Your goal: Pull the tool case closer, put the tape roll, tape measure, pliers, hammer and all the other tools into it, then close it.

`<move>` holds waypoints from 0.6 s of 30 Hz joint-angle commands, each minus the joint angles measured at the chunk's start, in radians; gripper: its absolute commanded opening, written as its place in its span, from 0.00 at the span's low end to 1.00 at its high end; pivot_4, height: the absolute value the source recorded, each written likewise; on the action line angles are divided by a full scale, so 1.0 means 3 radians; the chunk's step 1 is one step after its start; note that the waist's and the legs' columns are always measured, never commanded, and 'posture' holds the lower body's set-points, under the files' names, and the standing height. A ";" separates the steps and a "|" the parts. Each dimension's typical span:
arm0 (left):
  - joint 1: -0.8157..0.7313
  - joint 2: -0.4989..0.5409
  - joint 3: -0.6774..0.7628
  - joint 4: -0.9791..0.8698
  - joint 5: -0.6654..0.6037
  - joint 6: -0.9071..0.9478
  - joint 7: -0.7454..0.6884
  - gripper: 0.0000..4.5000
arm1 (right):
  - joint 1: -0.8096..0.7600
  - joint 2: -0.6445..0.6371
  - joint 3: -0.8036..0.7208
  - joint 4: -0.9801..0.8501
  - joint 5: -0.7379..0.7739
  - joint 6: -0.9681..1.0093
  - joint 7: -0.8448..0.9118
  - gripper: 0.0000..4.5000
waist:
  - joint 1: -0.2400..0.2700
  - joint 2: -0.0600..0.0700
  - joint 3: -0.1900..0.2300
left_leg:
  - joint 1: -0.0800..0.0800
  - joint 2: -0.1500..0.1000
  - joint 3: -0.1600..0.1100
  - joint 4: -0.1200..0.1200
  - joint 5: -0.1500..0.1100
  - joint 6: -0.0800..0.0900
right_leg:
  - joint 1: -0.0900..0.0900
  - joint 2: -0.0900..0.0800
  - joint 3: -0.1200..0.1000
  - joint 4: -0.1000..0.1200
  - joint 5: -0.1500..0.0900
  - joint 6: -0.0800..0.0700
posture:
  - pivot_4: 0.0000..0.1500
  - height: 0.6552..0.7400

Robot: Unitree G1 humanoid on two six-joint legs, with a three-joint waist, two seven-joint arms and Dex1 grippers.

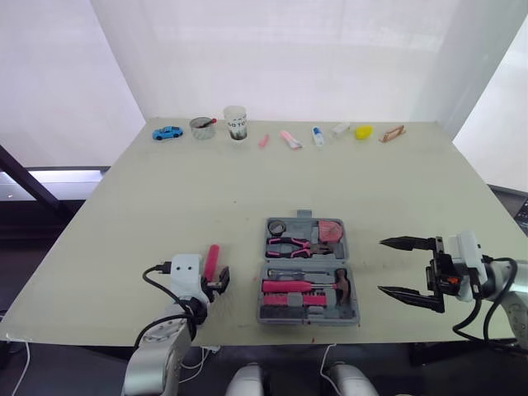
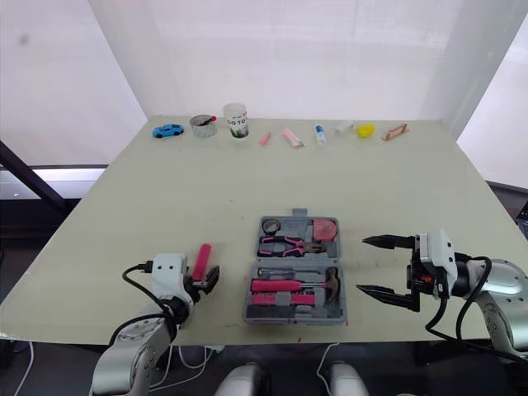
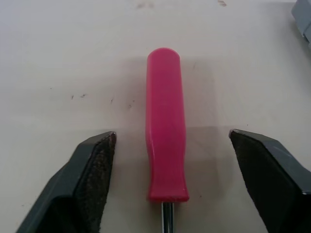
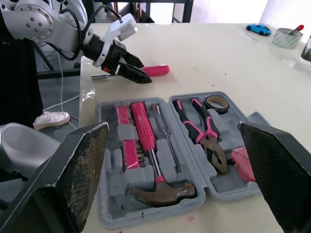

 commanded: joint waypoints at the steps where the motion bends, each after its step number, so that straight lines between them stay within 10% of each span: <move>1: 0.0009 -0.0004 0.0060 -0.0160 -0.0041 -0.0111 -0.0007 0.98 | 0.0026 0.0010 -0.0038 -0.0090 0.0034 -0.0048 -0.0024 1.00 | 0.0000 0.0000 0.0000 | 0.0000 0.0000 0.0000 0.0000 0.0000 0.0000 | 0.0000 0.0000 0.0000 0.0000 0.0000 0.0000 | 1.00 1.00; 9: -0.0088 0.0424 0.0164 -0.0218 -0.0213 -0.0287 -0.0516 0.98 | 0.0066 0.0014 -0.0059 -0.0117 0.0053 -0.0037 -0.0076 1.00 | -0.0002 0.0000 0.0000 | 0.0000 0.0000 0.0000 0.0000 0.0000 0.0000 | 0.0000 0.0000 0.0000 0.0000 0.0000 -0.0001 | 1.00 1.00; 18: -0.0484 0.1682 -0.0059 0.0188 -0.0306 -0.0744 -0.2086 0.98 | 0.0068 0.0078 -0.0014 -0.0112 0.0034 -0.0058 -0.0125 1.00 | -0.0002 -0.0002 0.0002 | 0.0000 0.0001 0.0003 -0.0001 0.0000 0.0000 | -0.0001 -0.0001 -0.0001 -0.0001 -0.0001 -0.0001 | 1.00 1.00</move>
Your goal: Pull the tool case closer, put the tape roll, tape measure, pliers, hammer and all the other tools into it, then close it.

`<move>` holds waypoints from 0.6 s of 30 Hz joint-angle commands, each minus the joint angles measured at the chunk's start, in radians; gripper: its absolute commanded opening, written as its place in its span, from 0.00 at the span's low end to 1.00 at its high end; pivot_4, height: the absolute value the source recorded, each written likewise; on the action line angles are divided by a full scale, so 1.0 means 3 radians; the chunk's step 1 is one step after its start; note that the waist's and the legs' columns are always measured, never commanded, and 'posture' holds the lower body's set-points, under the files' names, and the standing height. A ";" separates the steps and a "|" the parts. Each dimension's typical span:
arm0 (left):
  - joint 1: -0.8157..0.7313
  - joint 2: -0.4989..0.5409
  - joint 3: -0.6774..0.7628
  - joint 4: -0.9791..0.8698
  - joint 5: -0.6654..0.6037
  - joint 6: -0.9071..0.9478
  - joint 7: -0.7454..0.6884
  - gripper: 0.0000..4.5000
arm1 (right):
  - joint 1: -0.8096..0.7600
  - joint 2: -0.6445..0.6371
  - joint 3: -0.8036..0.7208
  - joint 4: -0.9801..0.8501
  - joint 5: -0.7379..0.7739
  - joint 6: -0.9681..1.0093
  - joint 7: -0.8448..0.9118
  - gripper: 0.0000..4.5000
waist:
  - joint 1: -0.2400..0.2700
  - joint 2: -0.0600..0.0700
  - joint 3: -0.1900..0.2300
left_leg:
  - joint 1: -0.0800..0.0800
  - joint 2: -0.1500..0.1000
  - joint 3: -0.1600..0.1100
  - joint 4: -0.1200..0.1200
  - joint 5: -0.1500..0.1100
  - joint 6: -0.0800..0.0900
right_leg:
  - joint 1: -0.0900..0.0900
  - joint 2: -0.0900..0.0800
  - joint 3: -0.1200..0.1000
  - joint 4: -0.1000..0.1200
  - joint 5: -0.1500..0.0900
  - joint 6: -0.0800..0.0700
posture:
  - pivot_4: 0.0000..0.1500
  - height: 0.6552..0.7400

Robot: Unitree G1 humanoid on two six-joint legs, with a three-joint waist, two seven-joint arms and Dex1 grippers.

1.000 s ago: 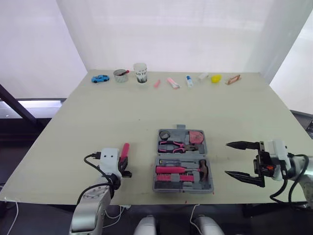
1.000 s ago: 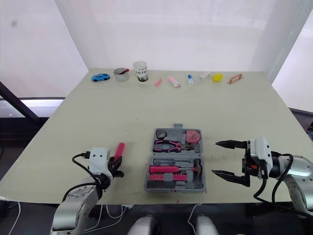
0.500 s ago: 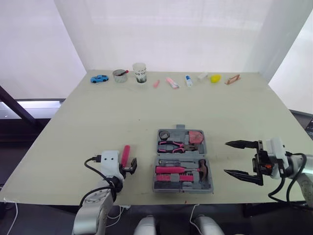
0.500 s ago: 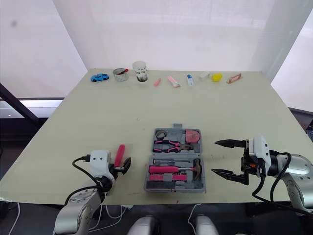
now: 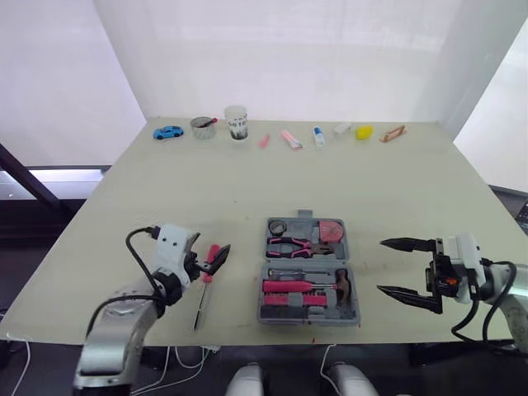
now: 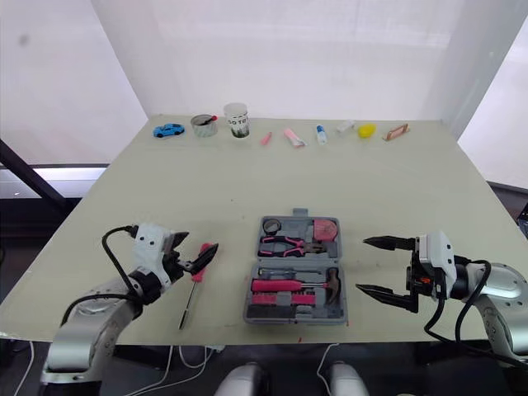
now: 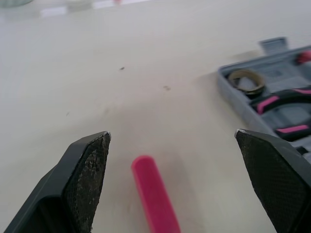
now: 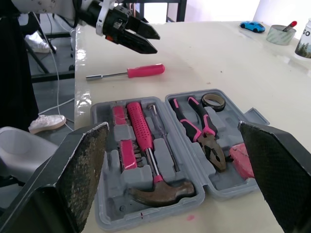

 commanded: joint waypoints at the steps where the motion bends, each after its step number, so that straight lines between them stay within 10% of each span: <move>1: -0.0239 0.0637 -0.0204 0.0295 0.0148 -0.0576 -0.0920 0.98 | 0.0003 0.0028 -0.0012 -0.0094 0.0033 -0.0061 -0.0009 1.00 | 0.0000 -0.0001 0.0003 | 0.0000 0.0000 0.0001 0.0000 0.0000 0.0000 | -0.0001 0.0001 -0.0001 0.0001 0.0000 0.0000 | 1.00 1.00; 18: -0.2454 0.1603 -0.2038 0.2448 0.0700 -0.3401 -0.3433 0.98 | -0.0140 0.0053 0.0058 -0.0010 0.0044 -0.0057 0.0028 1.00 | 0.0055 0.0002 0.0010 | -0.0007 0.0002 0.0026 0.0001 0.0000 0.0000 | -0.0009 0.0004 0.0002 0.0002 -0.0002 -0.0003 | 1.00 1.00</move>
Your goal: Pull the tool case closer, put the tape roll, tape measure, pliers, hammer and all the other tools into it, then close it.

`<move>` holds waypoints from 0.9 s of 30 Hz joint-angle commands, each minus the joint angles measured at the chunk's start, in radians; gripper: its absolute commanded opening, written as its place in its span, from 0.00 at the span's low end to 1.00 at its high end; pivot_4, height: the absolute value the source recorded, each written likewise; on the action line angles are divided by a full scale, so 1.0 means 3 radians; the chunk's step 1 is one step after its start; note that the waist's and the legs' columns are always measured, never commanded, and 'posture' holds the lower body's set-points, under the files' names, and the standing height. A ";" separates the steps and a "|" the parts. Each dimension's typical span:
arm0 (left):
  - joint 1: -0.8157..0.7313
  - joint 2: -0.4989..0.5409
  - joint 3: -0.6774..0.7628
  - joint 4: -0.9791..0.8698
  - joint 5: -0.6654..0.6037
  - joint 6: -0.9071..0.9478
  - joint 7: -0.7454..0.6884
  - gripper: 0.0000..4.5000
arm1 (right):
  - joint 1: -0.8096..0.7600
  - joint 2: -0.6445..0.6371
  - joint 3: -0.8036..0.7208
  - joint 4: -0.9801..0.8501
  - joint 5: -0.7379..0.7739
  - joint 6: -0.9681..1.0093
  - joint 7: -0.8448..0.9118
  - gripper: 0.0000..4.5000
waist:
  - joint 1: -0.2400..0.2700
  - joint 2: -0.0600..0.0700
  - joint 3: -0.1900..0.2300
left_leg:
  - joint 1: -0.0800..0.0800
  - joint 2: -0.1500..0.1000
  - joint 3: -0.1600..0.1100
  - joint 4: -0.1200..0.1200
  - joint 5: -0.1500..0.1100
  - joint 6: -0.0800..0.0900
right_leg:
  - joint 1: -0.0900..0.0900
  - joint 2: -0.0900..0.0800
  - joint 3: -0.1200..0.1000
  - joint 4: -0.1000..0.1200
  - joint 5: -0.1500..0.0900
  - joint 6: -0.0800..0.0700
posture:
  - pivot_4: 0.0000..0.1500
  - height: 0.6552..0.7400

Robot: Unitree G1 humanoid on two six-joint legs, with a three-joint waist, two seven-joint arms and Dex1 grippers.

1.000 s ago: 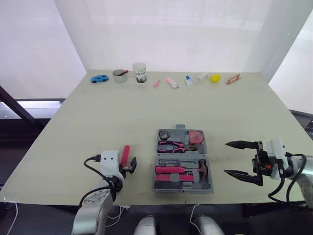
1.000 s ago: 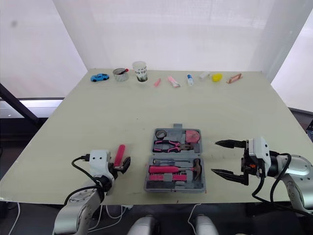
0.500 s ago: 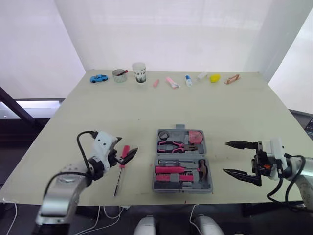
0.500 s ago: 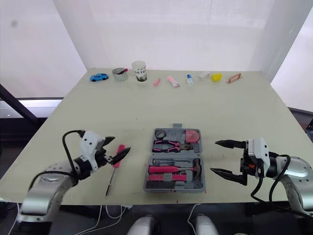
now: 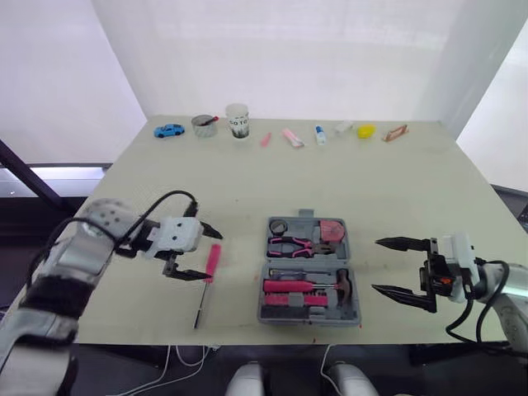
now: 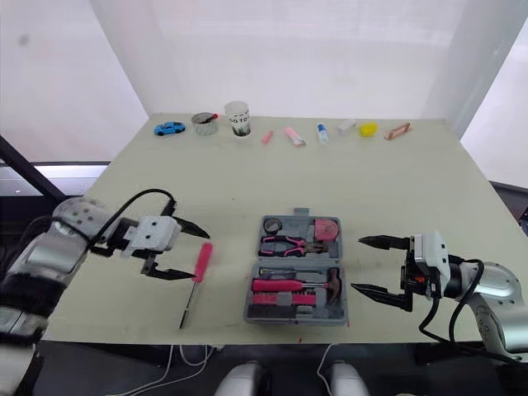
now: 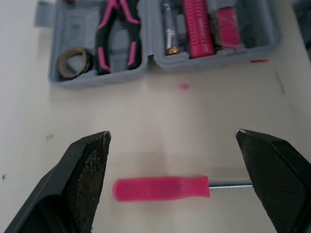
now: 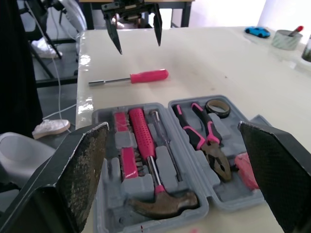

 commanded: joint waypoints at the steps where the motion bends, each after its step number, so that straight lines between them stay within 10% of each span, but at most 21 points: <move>1: -0.0400 0.0145 -0.0614 0.0381 0.0088 -0.0774 -0.0220 0.98 | -0.0040 -0.0015 -0.0041 -0.0056 0.0058 -0.0018 0.0018 1.00 | 0.0005 0.0000 0.0000 | 0.0000 0.0000 0.0000 0.0000 0.0000 0.0000 | 0.0000 0.0001 0.0001 -0.0001 0.0000 0.0000 | 1.00 1.00; 10: -0.1461 -0.0206 -0.1650 0.1722 0.0535 -0.2307 -0.0220 0.98 | -0.0025 -0.0039 -0.0080 -0.0074 0.0088 -0.0011 0.0040 1.00 | 0.0025 -0.0009 0.0005 | -0.0003 0.0000 0.0003 0.0002 0.0000 0.0000 | -0.0001 0.0002 0.0004 -0.0002 0.0003 0.0006 | 1.00 1.00; 27: -0.1869 -0.0879 -0.1901 0.2601 0.2204 -0.3550 0.0621 0.98 | 0.0038 -0.0030 -0.0119 -0.0139 0.0083 -0.0037 -0.0088 1.00 | 0.0022 -0.0014 0.0008 | -0.0015 0.0000 -0.0002 0.0007 0.0000 0.0001 | -0.0006 0.0002 0.0002 -0.0003 0.0008 0.0014 | 1.00 1.00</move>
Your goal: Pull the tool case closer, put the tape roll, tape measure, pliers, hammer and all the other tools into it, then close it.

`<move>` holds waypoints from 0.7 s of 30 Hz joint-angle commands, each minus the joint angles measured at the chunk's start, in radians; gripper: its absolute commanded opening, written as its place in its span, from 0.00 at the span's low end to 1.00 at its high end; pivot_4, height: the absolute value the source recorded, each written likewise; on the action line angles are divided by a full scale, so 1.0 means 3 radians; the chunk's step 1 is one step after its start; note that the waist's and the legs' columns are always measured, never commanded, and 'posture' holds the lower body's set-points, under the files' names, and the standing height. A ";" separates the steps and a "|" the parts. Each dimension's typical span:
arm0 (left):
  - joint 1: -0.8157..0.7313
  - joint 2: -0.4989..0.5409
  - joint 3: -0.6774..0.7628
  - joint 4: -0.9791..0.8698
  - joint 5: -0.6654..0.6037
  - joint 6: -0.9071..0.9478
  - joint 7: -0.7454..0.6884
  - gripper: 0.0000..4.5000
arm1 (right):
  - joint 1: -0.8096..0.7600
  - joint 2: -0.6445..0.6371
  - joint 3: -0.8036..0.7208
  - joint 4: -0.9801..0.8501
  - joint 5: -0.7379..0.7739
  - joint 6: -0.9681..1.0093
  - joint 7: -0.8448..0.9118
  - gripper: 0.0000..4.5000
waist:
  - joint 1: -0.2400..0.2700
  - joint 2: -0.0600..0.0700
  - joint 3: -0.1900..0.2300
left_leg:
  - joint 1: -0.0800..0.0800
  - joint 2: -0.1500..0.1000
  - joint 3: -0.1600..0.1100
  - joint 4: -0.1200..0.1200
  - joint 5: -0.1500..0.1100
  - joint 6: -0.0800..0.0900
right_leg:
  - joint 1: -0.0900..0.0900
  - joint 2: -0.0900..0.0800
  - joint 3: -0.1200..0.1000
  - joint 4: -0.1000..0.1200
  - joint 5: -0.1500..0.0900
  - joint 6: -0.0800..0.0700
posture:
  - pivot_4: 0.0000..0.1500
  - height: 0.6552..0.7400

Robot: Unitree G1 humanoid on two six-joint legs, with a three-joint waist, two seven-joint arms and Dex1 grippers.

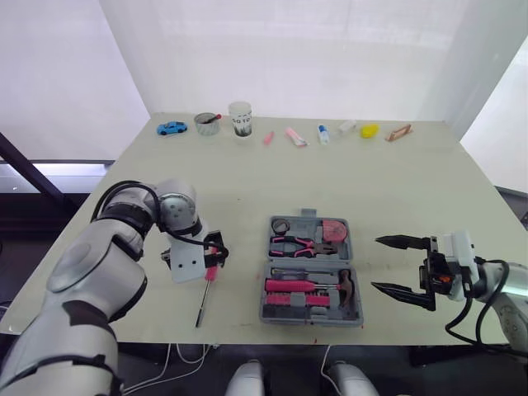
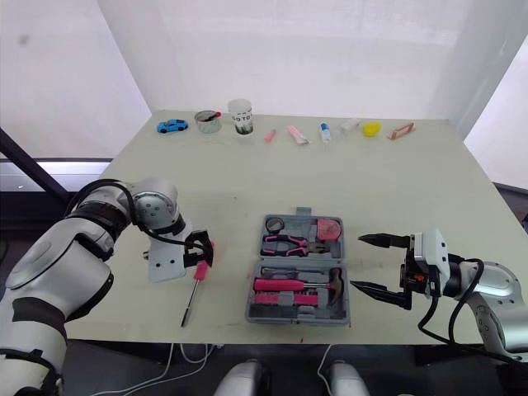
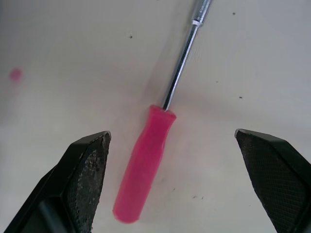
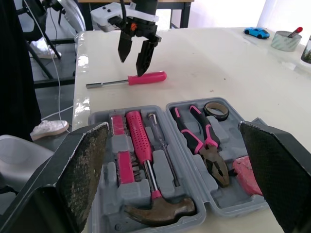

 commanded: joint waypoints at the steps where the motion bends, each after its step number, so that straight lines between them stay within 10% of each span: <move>1: -0.0077 -0.0003 -0.0021 0.0052 0.0300 -0.0077 0.0269 0.98 | 0.0010 -0.0021 -0.0108 -0.0115 0.0064 -0.0044 -0.0007 1.00 | -0.0001 0.0000 0.0000 | -0.0001 0.0000 -0.0001 0.0000 0.0000 0.0000 | 0.0000 0.0000 -0.0001 0.0000 0.0000 0.0000 | 1.00 1.00; 21: -0.0029 -0.0138 -0.0221 -0.0089 0.1661 -0.0076 0.1780 0.98 | 0.0035 -0.0018 -0.0103 -0.0140 0.0056 -0.0057 -0.0051 1.00 | -0.0001 0.0000 0.0000 | -0.0003 0.0000 -0.0008 0.0001 0.0000 0.0000 | -0.0001 0.0000 -0.0007 0.0002 0.0001 0.0001 | 1.00 1.00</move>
